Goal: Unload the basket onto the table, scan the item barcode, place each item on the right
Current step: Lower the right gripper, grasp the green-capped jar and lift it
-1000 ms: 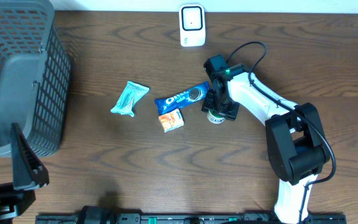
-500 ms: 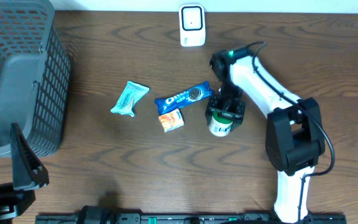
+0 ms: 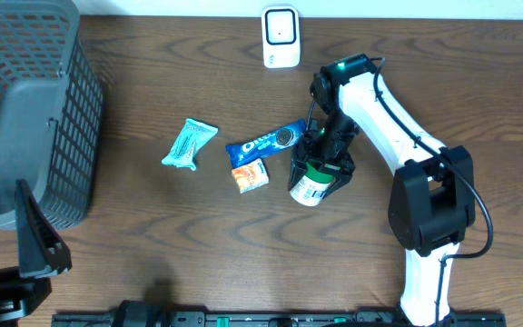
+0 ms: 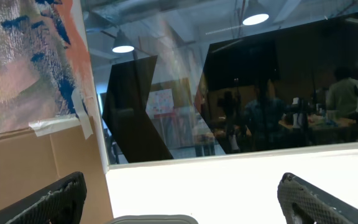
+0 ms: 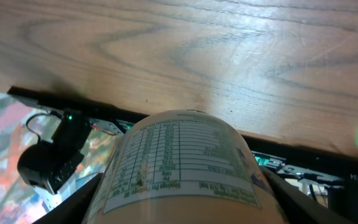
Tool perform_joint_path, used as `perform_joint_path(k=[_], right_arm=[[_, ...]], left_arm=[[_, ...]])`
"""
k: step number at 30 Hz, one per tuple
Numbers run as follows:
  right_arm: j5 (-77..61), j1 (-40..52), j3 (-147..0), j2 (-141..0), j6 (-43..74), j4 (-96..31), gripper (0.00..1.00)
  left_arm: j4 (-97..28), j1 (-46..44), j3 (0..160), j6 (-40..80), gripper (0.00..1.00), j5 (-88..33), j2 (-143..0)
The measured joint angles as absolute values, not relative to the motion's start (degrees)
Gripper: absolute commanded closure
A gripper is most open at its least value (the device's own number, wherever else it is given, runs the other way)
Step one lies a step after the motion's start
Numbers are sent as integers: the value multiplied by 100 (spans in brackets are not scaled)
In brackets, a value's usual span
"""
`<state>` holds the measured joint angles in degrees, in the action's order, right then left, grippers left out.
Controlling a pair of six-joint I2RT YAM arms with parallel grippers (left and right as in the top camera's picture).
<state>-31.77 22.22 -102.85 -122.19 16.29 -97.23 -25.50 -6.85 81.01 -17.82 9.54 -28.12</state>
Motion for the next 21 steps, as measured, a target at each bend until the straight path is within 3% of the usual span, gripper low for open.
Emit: perform_joint_path(k=[14, 21], right_arm=[[-3295, 2246, -10401, -12219, 1273, -9730, 52], [-2917, 2248, -11585, -12223, 1260, -9535, 51]], left_arm=[[-2499, -685, 8101, -1782, 2, 493, -2812], [-2408, -685, 8101, -1778, 2, 62, -2812]])
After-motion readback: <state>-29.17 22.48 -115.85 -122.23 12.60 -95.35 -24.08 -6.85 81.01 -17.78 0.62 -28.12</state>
